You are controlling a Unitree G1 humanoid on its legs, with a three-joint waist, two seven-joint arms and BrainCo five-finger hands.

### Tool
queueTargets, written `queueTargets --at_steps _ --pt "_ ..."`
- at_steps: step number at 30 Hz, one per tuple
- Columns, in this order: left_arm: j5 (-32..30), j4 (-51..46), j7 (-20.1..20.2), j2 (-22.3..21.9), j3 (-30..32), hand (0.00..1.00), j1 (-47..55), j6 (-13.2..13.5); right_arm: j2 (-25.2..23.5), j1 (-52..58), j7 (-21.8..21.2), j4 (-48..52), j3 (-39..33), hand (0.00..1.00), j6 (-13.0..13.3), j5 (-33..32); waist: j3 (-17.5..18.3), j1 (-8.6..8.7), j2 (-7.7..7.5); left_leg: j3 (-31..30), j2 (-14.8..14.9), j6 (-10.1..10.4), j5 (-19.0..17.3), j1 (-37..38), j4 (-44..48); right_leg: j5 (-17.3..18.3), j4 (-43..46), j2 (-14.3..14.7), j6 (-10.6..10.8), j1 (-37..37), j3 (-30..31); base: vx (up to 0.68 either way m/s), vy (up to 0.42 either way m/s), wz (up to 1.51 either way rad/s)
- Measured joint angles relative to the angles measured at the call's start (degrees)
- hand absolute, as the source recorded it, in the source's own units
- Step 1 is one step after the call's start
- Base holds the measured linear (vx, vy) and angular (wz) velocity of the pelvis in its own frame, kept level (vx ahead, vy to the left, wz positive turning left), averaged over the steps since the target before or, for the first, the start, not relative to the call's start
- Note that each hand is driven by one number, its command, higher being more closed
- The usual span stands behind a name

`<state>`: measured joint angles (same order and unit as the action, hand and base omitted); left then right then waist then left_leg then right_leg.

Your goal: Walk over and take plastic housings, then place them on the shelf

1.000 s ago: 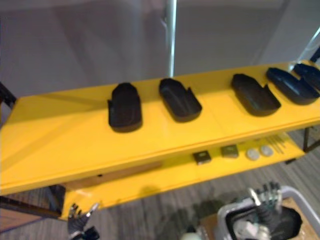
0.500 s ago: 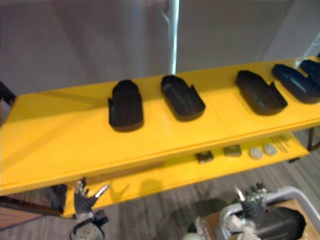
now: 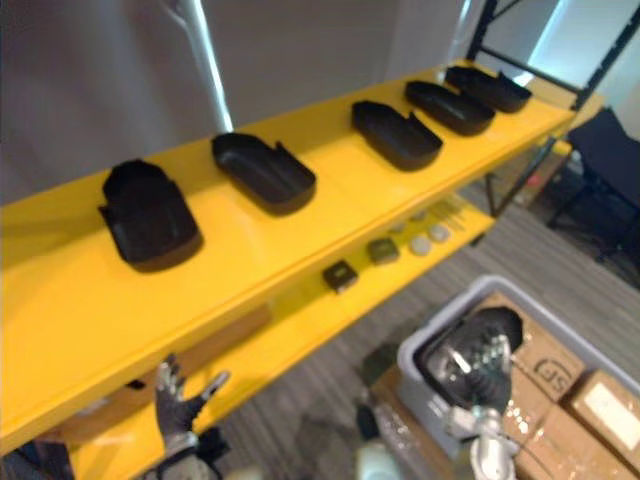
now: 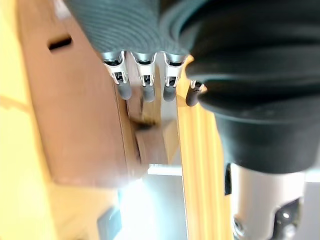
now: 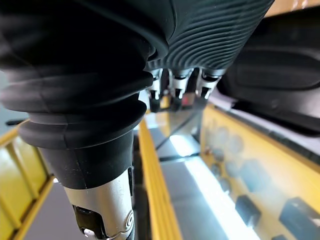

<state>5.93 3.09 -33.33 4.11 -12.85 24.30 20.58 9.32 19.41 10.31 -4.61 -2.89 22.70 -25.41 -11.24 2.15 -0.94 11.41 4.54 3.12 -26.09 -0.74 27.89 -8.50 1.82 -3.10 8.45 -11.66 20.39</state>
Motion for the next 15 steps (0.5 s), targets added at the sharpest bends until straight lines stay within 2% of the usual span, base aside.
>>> queueTargets --at_steps 1,2,3,4,5,10,11,12,13,14,15 --pt "0.7 0.0 4.4 0.7 -0.5 0.0 -1.3 -0.2 0.1 -1.3 0.6 0.0 0.0 0.0 0.0 0.8 -0.6 0.0 0.51 -0.5 0.0 0.0 0.0 -0.7 0.7 -1.5 -0.8 0.0 1.8 -0.3 0.0 0.08 -0.018 -0.13" --pt "0.9 0.0 7.0 1.3 -1.4 0.0 -2.0 -0.7 0.3 -1.9 0.9 0.0 0.0 0.0 0.0 0.8 -0.7 0.06 0.75 -1.1 -0.1 0.0 0.0 -0.7 0.7 -1.6 -1.0 0.0 1.8 -0.2 0.0 0.08 -0.032 -0.11" --pt "1.0 0.3 15.6 3.0 -3.7 0.0 -3.7 -3.5 0.6 -3.2 1.2 0.0 0.0 0.0 0.0 0.8 -0.8 0.14 1.02 -1.9 -0.1 0.0 0.0 -0.6 0.7 -1.7 -1.0 0.2 1.7 -0.1 0.0 0.03 -0.076 -0.21" --pt "1.2 16.4 38.7 5.4 -18.6 0.0 -10.1 -11.0 2.2 -8.4 2.0 0.0 0.2 0.0 -0.5 0.8 -2.6 1.46 -0.01 -2.9 0.5 -0.4 -1.7 0.6 1.8 -1.5 -1.4 1.4 0.8 1.2 0.1 -0.01 -0.077 -0.28" --pt "0.4 16.5 41.2 5.6 -19.2 0.0 -9.5 -11.0 2.3 -8.6 1.9 0.0 0.2 0.0 -0.5 0.7 -3.5 1.5 -0.26 -2.6 0.7 -0.3 -2.1 0.4 2.6 -1.6 -1.4 1.4 0.4 1.0 -0.2 -0.05 -0.066 -0.28" --pt "0.2 18.1 43.9 6.8 -20.5 0.0 -12.4 -11.1 2.4 -7.8 1.7 0.0 0.1 0.0 -0.6 0.4 -4.0 1.97 0.5 -2.4 0.7 -0.2 -2.2 -0.3 2.6 -1.8 -1.2 1.1 -0.3 0.1 -1.6 -0.01 -0.017 -0.05" --pt "-0.4 22.5 45.7 6.5 -22.7 0.0 -16.2 -12.9 2.4 -8.4 0.8 -0.2 0.2 0.0 -0.6 0.4 -4.0 1.81 0.52 -2.3 0.7 -0.2 -2.2 -0.4 2.7 -1.9 -1.0 1.2 -0.2 -0.3 -1.6 0.06 -0.029 -0.04" --pt "-2.1 29.2 45.2 5.6 -24.8 0.0 -20.8 -16.5 2.3 -9.6 0.1 -0.2 0.4 0.0 -0.6 0.5 -4.1 1.93 0.38 -2.3 0.8 -0.2 -2.2 -0.4 2.7 -2.2 -0.9 1.3 0.2 -0.3 -1.6 0.05 -0.025 -0.07" --pt "-2.1 33.0 43.7 4.7 -25.0 0.0 -22.5 -18.0 2.3 -10.0 -0.2 -0.2 0.5 0.0 -0.6 0.5 -4.2 2.04 0.19 -2.4 0.9 -0.2 -2.2 -0.3 2.8 -2.4 -0.9 1.4 0.5 -0.2 -1.5 0.04 -0.024 -0.1" --pt "-2.0 38.5 40.4 2.7 -23.3 0.0 -24.1 -19.7 2.3 -11.2 -0.4 -0.1 0.5 0.0 -0.6 0.5 -4.5 2.64 -0.43 -2.5 0.9 -0.2 -2.2 -0.2 2.8 -2.5 -1.0 1.6 0.6 -0.3 -1.4 0.04 -0.022 -0.06" --pt "-1.9 40.2 38.0 2.2 -21.6 0.0 -24.1 -20.0 2.3 -11.9 -0.4 -0.1 0.4 0.0 -0.6 0.5 -4.9 3.03 -0.93 -2.6 1.0 -0.1 -2.2 -0.3 2.8 -2.5 -1.0 1.7 0.6 -0.3 -1.4 0.04 -0.032 -0.04"
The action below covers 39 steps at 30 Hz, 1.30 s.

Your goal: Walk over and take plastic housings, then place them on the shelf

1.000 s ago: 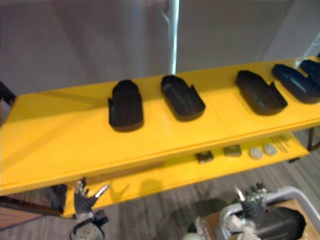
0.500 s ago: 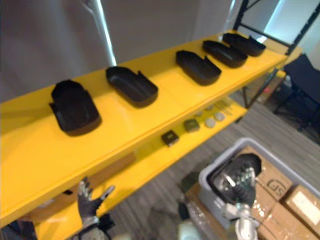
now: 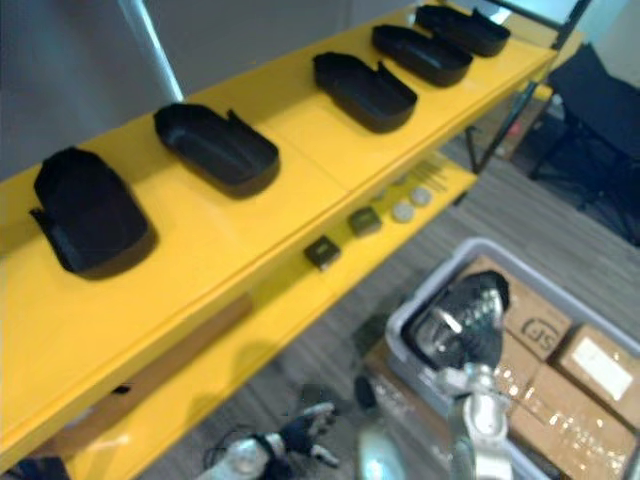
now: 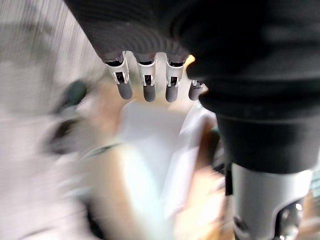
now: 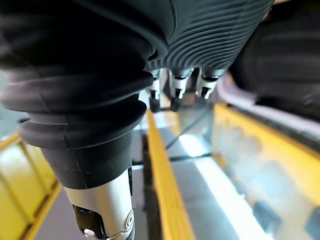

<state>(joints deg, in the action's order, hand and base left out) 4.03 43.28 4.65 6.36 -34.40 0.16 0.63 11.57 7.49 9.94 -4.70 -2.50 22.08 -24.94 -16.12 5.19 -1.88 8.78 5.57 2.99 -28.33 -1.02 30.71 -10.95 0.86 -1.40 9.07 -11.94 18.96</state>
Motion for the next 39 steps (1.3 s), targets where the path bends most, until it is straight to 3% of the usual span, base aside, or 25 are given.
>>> queueTargets --at_steps 2,5,9,10,13,14,15,16,17,18,19,20,23,25,27,29,31,32,33,34,35,37,38,39 --pt "0.1 0.5 -3.5 0.0 2.6 0.0 0.7 0.8 -0.2 0.0 0.0 0.0 -0.6 0.0 0.0 0.0 -0.6 -0.05 -0.68 -0.2 0.4 0.2 -0.2 -0.1 0.3 0.1 0.0 0.4 -0.1 0.0 -0.2 0.03 -0.032 0.0" --pt "0.2 0.8 -8.8 0.0 8.8 0.0 2.1 5.2 -0.3 -0.5 0.2 0.2 -1.1 0.0 0.0 0.1 -1.9 -1.02 0.0 -1.3 0.8 0.2 -1.2 -0.5 2.0 0.3 0.7 1.1 -0.3 0.0 -0.2 0.01 -0.013 -0.03" --pt "0.0 0.6 -10.8 0.1 16.1 0.0 3.4 10.1 -0.1 -3.6 3.3 0.1 -2.2 0.0 -0.2 0.2 -3.2 -1.79 0.52 -4.5 0.6 -0.3 -3.2 -3.4 6.8 2.0 4.9 2.3 0.4 -2.6 -0.6 -0.03 0.01 0.01" --pt "-0.2 0.2 -10.8 0.2 18.3 0.0 3.7 11.2 0.1 -5.0 5.0 0.0 -2.8 0.0 -0.7 1.1 -3.4 -2.47 0.65 -8.0 -0.4 -1.0 -4.9 -4.7 10.2 2.2 7.0 3.6 0.7 -4.0 0.5 -0.04 0.026 -0.36" --pt "-1.4 -1.7 -11.3 1.9 18.6 0.0 4.4 11.0 -0.1 -5.0 5.9 -0.6 -3.3 0.0 -0.7 1.0 -3.7 -2.9 0.41 -9.4 -1.1 -2.7 -8.4 -5.4 15.1 1.4 8.6 6.0 1.9 -5.2 3.9 -0.11 0.119 -0.78" --pt "-2.7 -2.1 -12.4 2.1 18.7 0.0 4.3 9.5 -0.9 -1.9 6.4 -0.6 -3.9 0.0 -0.6 1.0 -4.1 -2.35 0.13 -7.8 -1.0 -3.9 -9.9 -5.1 17.8 0.6 8.9 6.8 2.2 -5.0 5.5 -0.16 0.181 -0.8" --pt "-2.2 -2.2 -13.1 2.1 19.0 0.0 4.0 8.7 -1.2 -0.3 6.1 -0.5 -4.3 0.0 -0.5 1.0 -4.2 -1.93 -0.05 -6.7 -1.0 -4.4 -10.2 -5.1 18.6 -0.3 8.7 6.8 1.5 -5.0 5.2 -0.19 0.191 -1.02" --pt "-1.1 -2.7 -13.8 2.1 20.7 0.0 4.0 6.9 -1.8 2.5 5.2 0.4 -5.0 0.0 -0.5 1.3 -4.9 -1.47 -0.64 -4.5 -1.1 -4.8 -10.2 -5.0 19.0 -3.5 7.3 6.2 -1.7 -4.8 1.8 -0.19 0.178 -0.9" --pt "0.0 -3.3 -14.5 2.3 21.6 0.0 4.2 5.5 -2.0 5.8 4.5 2.2 -5.8 0.0 -0.3 1.8 -5.6 -1.18 -1.32 -2.0 -1.0 -6.4 -9.4 -5.0 18.9 -2.2 5.9 4.6 -8.1 -4.9 -3.1 -0.2 0.17 -0.94" --pt "-0.1 -3.6 -14.7 2.4 22.4 0.0 4.3 4.7 -2.0 6.8 3.7 2.6 -6.7 0.0 0.1 2.4 -6.0 -1.11 -1.38 -0.9 -0.7 -7.2 -9.0 -5.0 18.8 0.6 6.5 4.0 -9.3 -5.5 -5.2 -0.22 0.16 -0.97" --pt "0.0 -3.7 -15.3 2.5 24.0 0.0 5.1 3.7 -1.9 7.3 2.4 2.6 -7.8 0.0 0.5 2.2 -6.1 -1.4 -1.19 1.7 1.0 -7.9 -8.5 -5.0 18.6 3.3 10.3 3.7 -8.4 -7.3 -9.0 -0.21 0.162 -0.79" --pt "0.1 -3.7 -15.6 2.6 25.0 0.0 5.6 3.4 -1.8 7.1 2.0 2.7 -7.9 0.0 0.7 2.2 -6.0 -1.44 -1.09 2.6 1.6 -8.0 -8.1 -4.9 18.2 3.3 12.9 3.8 -8.4 -7.8 -11.1 -0.21 0.18 -0.95" --pt "2.6 -4.3 -15.7 2.6 29.3 0.0 7.0 2.7 -0.5 2.0 -0.2 2.6 -7.3 0.0 2.2 1.5 -5.9 -4.51 -0.71 7.0 5.2 -7.6 -4.7 -4.0 14.2 9.2 24.8 2.4 -8.0 -6.7 -17.3 -0.06 0.087 -0.83" --pt "2.3 -4.4 -15.4 3.9 32.1 0.0 7.7 3.1 1.9 -5.9 0.2 1.7 -4.6 0.0 2.3 2.9 -5.6 -6.52 -0.82 8.7 7.5 -6.4 -2.3 -4.2 11.8 13.0 28.4 -1.2 -8.5 -2.4 -18.7 -0.05 0.002 -0.67" --pt "2.4 -4.1 -14.9 5.5 33.7 0.0 9.6 3.2 3.5 -9.9 0.9 1.4 -2.2 0.0 1.7 4.2 -5.0 -8.01 -1.82 9.1 7.9 -5.3 -1.1 -4.8 10.9 13.0 28.7 -5.1 -8.5 0.5 -18.7 -0.02 -0.049 -0.5" --pt "3.1 -3.7 -14.3 6.5 35.9 0.0 12.9 4.4 3.6 -11.7 3.2 1.4 -1.5 0.0 -0.8 6.8 -4.5 -9.23 -2.56 9.1 8.3 -4.2 -0.5 -6.9 11.9 13.0 29.0 -9.7 -8.5 2.2 -18.5 -0.01 -0.134 -0.26" --pt "5.1 -3.7 -14.1 6.6 37.1 0.0 15.1 5.4 3.6 -11.8 4.5 1.2 -0.8 0.0 -3.2 7.4 -4.3 -9.65 -2.84 9.1 8.6 -3.5 -0.2 -8.3 13.1 12.8 29.0 -11.2 -8.1 2.2 -18.9 -0.02 -0.192 -0.06" --pt "5.2 -3.7 -13.7 6.4 37.6 0.0 16.7 6.9 3.6 -11.2 5.2 0.7 -0.7 0.0 -5.4 7.4 -4.3 -9.94 -2.97 8.9 8.8 -2.3 -0.1 -9.5 14.0 12.5 28.0 -11.9 -5.0 2.0 -20.4 -0.02 -0.224 0.0" --pt "5.2 -3.7 -13.6 6.3 37.7 0.0 17.0 7.1 3.6 -11.2 5.3 0.5 -0.8 0.0 -5.8 7.4 -4.3 -9.97 -2.98 8.8 8.8 -2.0 -0.1 -9.7 14.2 13.2 27.8 -12.2 -3.7 2.0 -20.9 -0.04 -0.246 -0.08" --pt "5.5 -3.7 -13.1 5.3 37.7 0.0 17.4 7.6 4.0 -11.5 5.4 -0.5 -0.9 0.0 -7.2 7.7 -4.4 -9.92 -2.74 7.1 8.5 -0.4 0.8 -11.4 15.4 15.6 26.9 -13.0 1.3 1.7 -22.4 -0.05 -0.227 -0.32" --pt "7.3 -3.7 -13.3 4.1 37.8 0.0 17.2 8.3 5.0 -12.4 5.4 -0.9 -1.0 0.0 -8.4 7.7 -4.9 -10.14 -1.98 4.1 7.8 0.4 1.2 -13.2 15.8 18.0 27.0 -13.0 3.9 -0.3 -22.6 -0.09 -0.34 -0.56" --pt "9.2 -3.7 -13.7 2.3 37.7 0.0 16.0 9.1 6.2 -14.4 5.8 -0.9 -2.7 0.0 -9.0 7.7 -6.7 -10.08 -0.58 2.5 7.2 1.7 1.9 -14.6 15.4 20.2 28.7 -13.0 3.8 -3.4 -22.5 -0.12 -0.276 -0.52" --pt "9.5 -3.7 -13.8 0.8 37.6 0.0 15.0 9.4 7.1 -15.1 6.5 -0.9 -4.9 0.0 -9.6 7.6 -8.3 -8.79 1.08 1.0 6.3 2.5 2.9 -15.1 13.6 20.5 30.3 -13.0 3.2 -5.6 -22.2 -0.14 -0.233 -0.16" --pt "9.4 -3.3 -14.4 -0.1 37.5 0.0 14.8 9.4 7.1 -14.8 7.5 -1.1 -6.5 0.0 -10.2 7.5 -9.3 -7.55 1.1 0.1 4.9 3.0 4.4 -15.1 11.0 21.0 31.4 -13.6 2.4 -7.3 -21.9 -0.12 -0.232 -0.04"
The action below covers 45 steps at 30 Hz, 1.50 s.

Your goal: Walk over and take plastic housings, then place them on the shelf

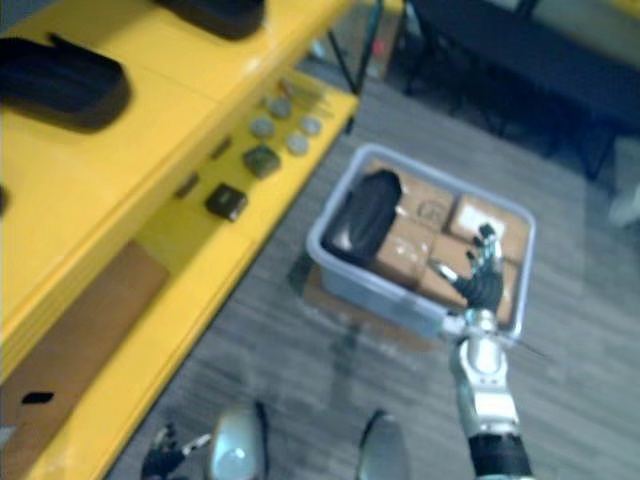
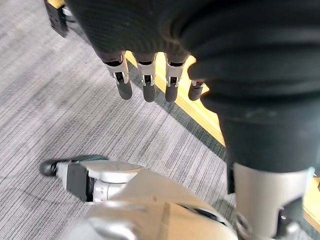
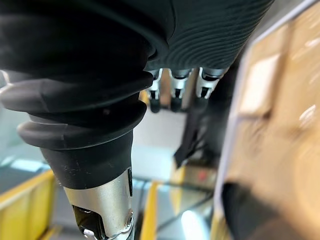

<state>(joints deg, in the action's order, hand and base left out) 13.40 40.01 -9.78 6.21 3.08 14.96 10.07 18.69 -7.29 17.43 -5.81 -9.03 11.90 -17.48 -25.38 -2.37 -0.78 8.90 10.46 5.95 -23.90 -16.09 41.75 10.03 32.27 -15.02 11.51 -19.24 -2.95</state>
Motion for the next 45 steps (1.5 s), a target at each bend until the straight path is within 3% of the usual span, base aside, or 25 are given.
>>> queueTargets --at_steps 4,8,10,14,18,21,23,28,33,39,41,45 --pt "-0.6 4.8 -2.1 0.2 -1.9 0.0 -1.4 -0.3 0.0 -1.0 1.6 -3.7 -2.4 0.0 -0.5 -0.3 -0.3 1.71 1.32 -3.5 -1.9 1.5 4.3 0.1 -6.8 -0.8 -0.9 0.2 -1.9 -1.7 -1.7 -0.06 -0.188 0.08" --pt "-0.3 7.9 -3.0 0.1 -1.9 0.0 -2.0 -0.2 1.5 -11.4 3.7 -14.0 -3.0 0.0 -0.6 -2.3 -0.2 1.27 1.96 -5.7 -3.2 1.5 7.9 -0.2 -11.1 -2.9 -3.9 -0.5 -2.2 -0.6 -4.2 -0.05 -0.054 0.34" --pt "-0.3 8.9 -2.4 -0.4 -2.1 0.0 -2.1 -0.2 4.7 -19.7 4.7 -20.0 -3.1 0.0 -0.6 -2.4 -0.5 -0.57 2.66 -6.5 -4.7 1.1 9.7 -0.6 -13.0 -4.2 -5.6 -1.7 -1.9 -0.2 -5.0 -0.07 0.026 0.42" --pt "0.4 12.2 -0.5 -2.6 -2.4 0.0 -3.5 -0.3 10.4 -33.1 5.3 -29.9 -2.0 0.0 -1.0 -1.9 -2.1 -3.39 6.29 -8.6 -7.1 -0.2 12.0 -2.2 -14.4 -7.2 -9.5 -3.4 -1.2 1.5 -7.7 -0.06 0.053 0.35" --pt "2.3 13.0 1.6 -2.7 -3.3 0.0 -3.5 -0.3 11.4 -41.5 6.2 -39.4 0.8 0.0 -1.7 -1.7 -2.3 -6.08 6.71 -9.7 -8.6 -1.0 13.1 -4.1 -14.7 -9.3 -11.9 -4.5 -0.7 1.7 -9.0 -0.02 0.067 0.23" --pt "2.6 13.0 2.6 -2.8 -4.4 0.0 -3.7 -0.2 13.4 -45.7 6.8 -44.1 1.2 0.0 -2.4 -1.7 -2.9 -6.69 7.58 -11.0 -9.7 -1.2 13.3 -4.3 -14.2 -9.4 -12.5 -5.5 -0.6 3.3 -10.7 -0.02 0.064 0.31" --pt "3.2 13.2 3.4 -2.8 -4.5 0.0 -3.7 -0.2 14.6 -48.5 7.4 -45.6 3.0 0.0 -3.4 -1.6 -2.9 -6.81 7.67 -11.5 -10.1 -1.4 13.4 -5.2 -14.0 -9.5 -12.6 -5.8 -0.4 3.1 -11.2 -0.04 0.055 0.14" --pt "5.9 15.7 4.4 -3.5 -7.4 0.0 -5.1 -0.2 17.6 -53.1 10.6 -51.7 4.6 0.0 -7.1 -0.7 -3.9 -9.42 9.99 -11.5 -10.2 -1.5 13.7 -6.0 -13.9 -9.7 -12.4 -5.9 -0.4 2.2 -11.2 -0.01 0.013 0.01" --pt "7.5 17.6 5.6 -4.4 -8.5 0.0 -5.3 -0.2 18.2 -55.5 14.5 -55.9 4.9 0.0 -12.1 0.9 -4.2 -9.77 11.32 -11.5 -10.2 -1.4 14.0 -6.6 -14.1 -9.7 -11.5 -6.1 -0.5 1.1 -11.2 0.0 0.0 0.0" --pt "11.1 18.5 6.6 -4.3 -9.8 0.0 -5.9 -0.1 21.0 -58.0 18.9 -59.3 7.0 0.0 -18.1 4.8 -4.1 -10.74 11.46 -11.5 -10.2 -1.2 14.5 -8.2 -14.1 -9.3 -10.1 -6.4 -0.9 -1.2 -11.2 0.0 0.0 0.0" --pt "11.4 19.3 6.6 -4.2 -10.3 0.0 -6.3 -0.1 21.2 -58.0 18.9 -60.4 7.0 0.0 -19.2 4.8 -4.0 -11.03 11.62 -11.5 -10.2 -1.2 14.5 -8.2 -14.0 -9.1 -9.8 -6.4 -1.0 -1.4 -11.2 0.0 0.0 0.0" --pt "13.4 19.8 8.1 -4.6 -11.6 0.0 -6.9 -0.2 22.2 -58.0 17.4 -61.5 8.1 0.0 -21.4 5.5 -2.8 -11.8 13.34 -11.7 -10.3 -1.3 14.6 -10.0 -13.3 -9.1 -9.2 -6.7 -1.0 -2.9 -11.4 -0.01 0.005 0.02"
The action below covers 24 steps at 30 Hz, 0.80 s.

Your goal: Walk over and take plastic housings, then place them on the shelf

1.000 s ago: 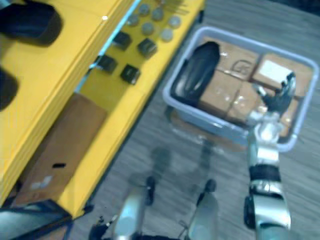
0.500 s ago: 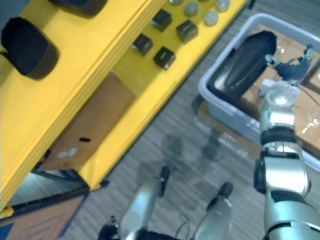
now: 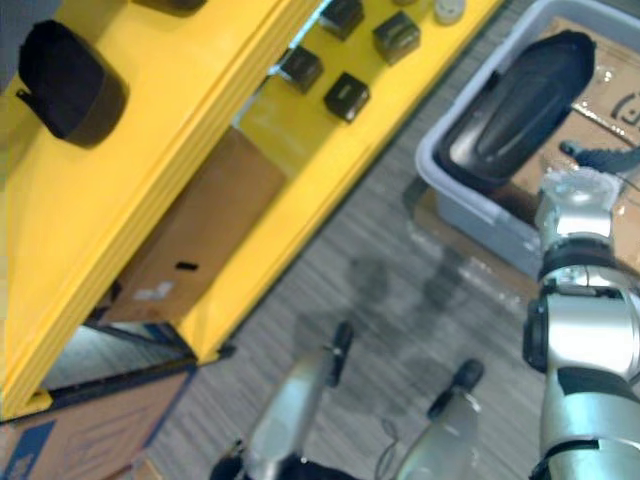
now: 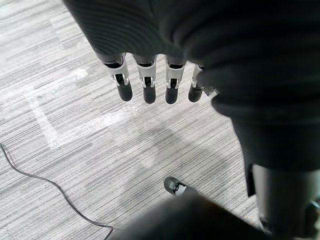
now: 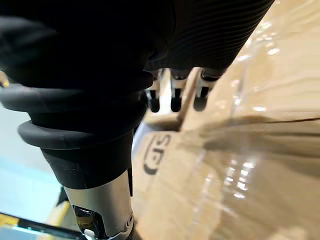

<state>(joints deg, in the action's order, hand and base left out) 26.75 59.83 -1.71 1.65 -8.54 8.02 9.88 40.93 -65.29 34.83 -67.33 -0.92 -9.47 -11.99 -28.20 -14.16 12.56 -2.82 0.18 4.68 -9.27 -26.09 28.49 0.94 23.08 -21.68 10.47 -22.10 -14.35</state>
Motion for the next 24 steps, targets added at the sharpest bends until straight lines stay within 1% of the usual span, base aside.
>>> queueTargets --at_steps 3,6,7,10,11,13,15,17,21,22,24 --pt "0.4 0.1 1.0 0.2 -1.0 0.0 -0.8 0.0 1.3 0.0 -3.0 -1.7 1.8 0.0 -0.5 1.9 0.6 -0.83 0.81 -0.1 -0.3 -0.1 0.3 -0.3 -0.2 0.0 0.2 -0.3 0.0 -0.5 0.0 -0.01 0.005 0.04" --pt "0.4 0.2 1.3 0.1 -1.6 0.0 -0.9 0.0 3.0 0.0 -5.3 -1.6 3.5 0.0 -0.3 3.3 1.1 -0.95 1.56 -0.4 -0.4 -0.1 0.3 -0.9 -0.1 0.0 0.1 -0.4 0.0 -0.5 -0.6 -0.01 0.007 0.07" --pt "0.4 0.3 1.8 0.1 -1.8 0.0 -1.3 0.0 3.8 0.0 -5.4 -1.6 4.0 0.0 0.3 3.8 1.4 -0.94 1.98 -0.9 -0.4 -0.1 0.4 -1.5 -0.1 0.0 0.0 -0.4 0.0 -0.7 -1.1 -0.01 0.005 0.13" --pt "0.4 0.3 2.3 0.0 -1.8 0.0 -1.4 0.1 4.1 -0.1 -4.6 -1.6 5.4 0.0 2.1 3.9 1.5 -1.22 2.07 -1.0 -0.2 0.1 0.6 -1.7 -0.4 0.1 -0.2 -0.2 -0.1 -1.0 -1.4 0.0 0.0 0.03" --pt "0.4 0.3 2.3 0.0 -1.8 0.0 -1.4 0.1 4.1 -0.2 -4.0 -1.6 5.5 0.0 2.3 3.9 1.5 -1.3 2.07 -1.0 -0.2 0.1 0.6 -1.7 -0.4 0.1 -0.2 -0.2 -0.1 -1.0 -1.5 0.0 0.0 0.0" --pt "0.4 0.3 2.3 0.0 -1.9 0.0 -1.5 0.1 4.1 -0.3 -1.7 -1.3 5.5 0.0 3.0 4.0 1.5 -1.53 2.08 -1.0 -0.1 0.1 0.6 -1.7 -0.5 0.0 -0.4 -0.1 -0.1 -0.9 -1.5 0.0 0.0 0.0" --pt "0.5 0.3 2.3 0.0 -2.0 0.0 -1.5 0.2 4.1 -0.4 1.9 -1.1 5.4 0.0 3.4 4.2 1.5 -1.71 2.07 -0.9 0.0 0.1 0.6 -1.6 -0.5 0.0 -0.5 -0.1 -0.1 -0.8 -1.6 0.0 0.0 0.0" --pt "0.5 0.3 2.3 0.1 -2.5 0.0 -1.6 0.8 4.2 -0.7 6.1 -1.0 5.4 0.0 3.2 6.1 1.5 -2.07 2.07 -0.9 0.0 0.1 0.6 -1.1 -0.7 0.0 -0.8 0.0 -0.1 -0.3 -1.7 0.0 0.0 0.0" --pt "2.2 0.2 2.7 0.3 -3.6 0.0 -1.6 2.0 4.5 -3.1 12.2 -0.6 5.6 0.0 1.6 6.2 1.5 -2.21 2.08 -0.9 0.6 0.2 0.6 -0.1 -1.0 0.0 -1.9 0.6 -0.2 1.1 -2.0 -0.01 -0.002 -0.02" --pt "2.2 0.0 2.7 0.4 -3.9 0.0 -1.6 2.2 4.6 -4.0 13.8 -0.4 5.9 0.0 0.6 6.9 1.5 -2.18 2.09 -0.9 0.8 0.3 0.5 0.3 -1.0 0.1 -2.2 0.8 -0.4 1.4 -2.1 -0.02 -0.001 -0.04" --pt "2.3 -0.2 2.7 0.5 -4.0 0.0 -1.6 2.2 5.4 -5.1 15.8 0.4 7.3 0.0 -0.7 7.3 1.5 -2.16 2.09 -0.8 1.1 0.3 0.5 0.4 -1.1 0.1 -2.2 1.0 -0.6 1.5 -2.1 -0.01 -0.004 -0.05"
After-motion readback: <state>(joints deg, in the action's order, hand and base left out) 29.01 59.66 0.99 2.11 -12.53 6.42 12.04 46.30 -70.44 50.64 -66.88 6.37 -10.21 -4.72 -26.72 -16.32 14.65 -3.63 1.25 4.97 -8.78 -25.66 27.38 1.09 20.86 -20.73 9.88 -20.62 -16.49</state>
